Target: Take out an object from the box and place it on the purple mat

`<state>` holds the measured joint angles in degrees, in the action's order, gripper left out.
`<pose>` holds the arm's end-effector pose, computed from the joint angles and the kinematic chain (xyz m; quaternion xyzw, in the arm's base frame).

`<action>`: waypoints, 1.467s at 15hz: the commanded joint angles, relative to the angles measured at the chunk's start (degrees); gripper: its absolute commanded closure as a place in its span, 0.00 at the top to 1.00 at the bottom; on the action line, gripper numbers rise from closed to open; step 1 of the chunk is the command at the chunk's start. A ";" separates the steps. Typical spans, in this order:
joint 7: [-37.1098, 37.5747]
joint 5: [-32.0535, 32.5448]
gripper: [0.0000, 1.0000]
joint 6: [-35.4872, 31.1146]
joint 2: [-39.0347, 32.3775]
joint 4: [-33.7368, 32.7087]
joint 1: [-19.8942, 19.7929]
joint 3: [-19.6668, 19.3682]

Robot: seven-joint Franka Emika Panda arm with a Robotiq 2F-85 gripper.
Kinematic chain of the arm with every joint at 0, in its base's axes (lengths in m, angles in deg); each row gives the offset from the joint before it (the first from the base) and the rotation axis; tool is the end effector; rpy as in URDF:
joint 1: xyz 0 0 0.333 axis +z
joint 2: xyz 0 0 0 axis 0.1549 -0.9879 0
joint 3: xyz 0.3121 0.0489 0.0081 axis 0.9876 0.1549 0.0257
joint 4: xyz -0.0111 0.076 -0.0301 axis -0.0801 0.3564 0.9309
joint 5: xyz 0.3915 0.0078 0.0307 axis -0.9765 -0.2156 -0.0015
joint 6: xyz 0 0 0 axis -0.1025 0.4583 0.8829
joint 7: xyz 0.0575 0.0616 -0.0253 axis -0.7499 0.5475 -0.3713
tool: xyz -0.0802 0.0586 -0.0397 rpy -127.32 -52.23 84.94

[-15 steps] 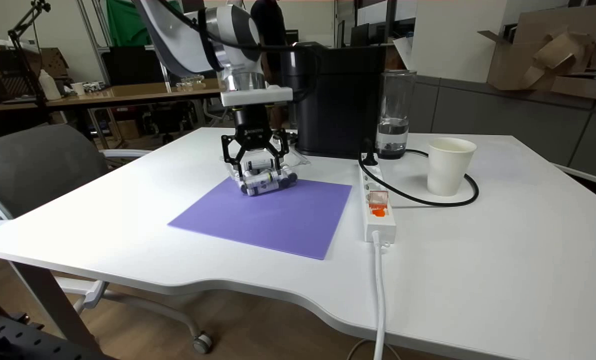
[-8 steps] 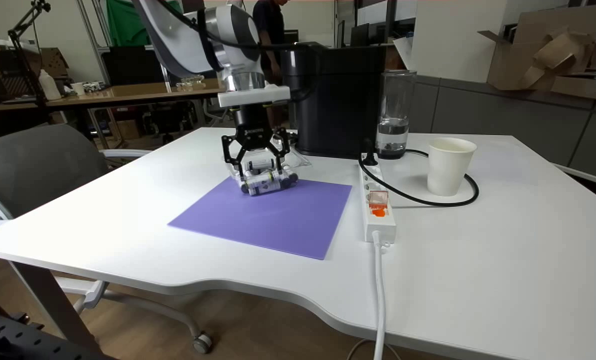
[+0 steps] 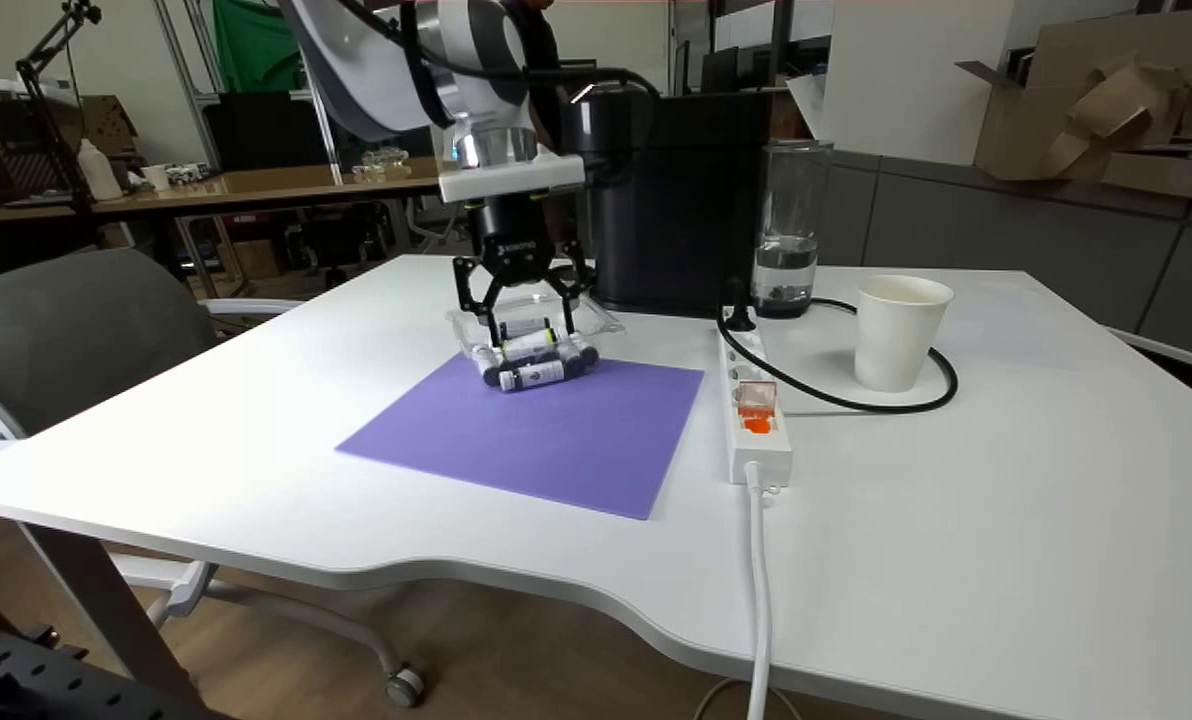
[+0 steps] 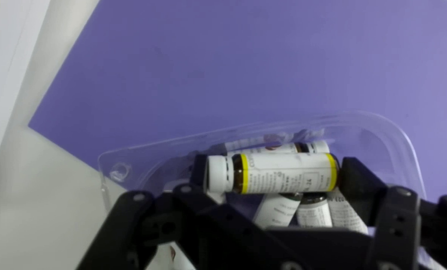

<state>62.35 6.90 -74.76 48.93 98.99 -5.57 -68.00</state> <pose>0.6206 0.0350 0.1439 0.9594 0.2348 -0.1408 0.0679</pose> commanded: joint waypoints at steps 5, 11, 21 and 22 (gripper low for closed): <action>2.30 -2.91 0.63 2.87 10.09 4.06 -2.15 -0.02; 2.71 -3.91 0.63 2.11 15.99 10.40 -4.42 -1.10; 2.63 -9.11 0.63 -16.46 15.25 24.10 -8.31 -2.25; 2.46 -10.03 0.63 -18.72 14.88 25.18 -8.78 -1.98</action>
<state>63.36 -1.60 -87.40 63.15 119.91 -13.44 -70.11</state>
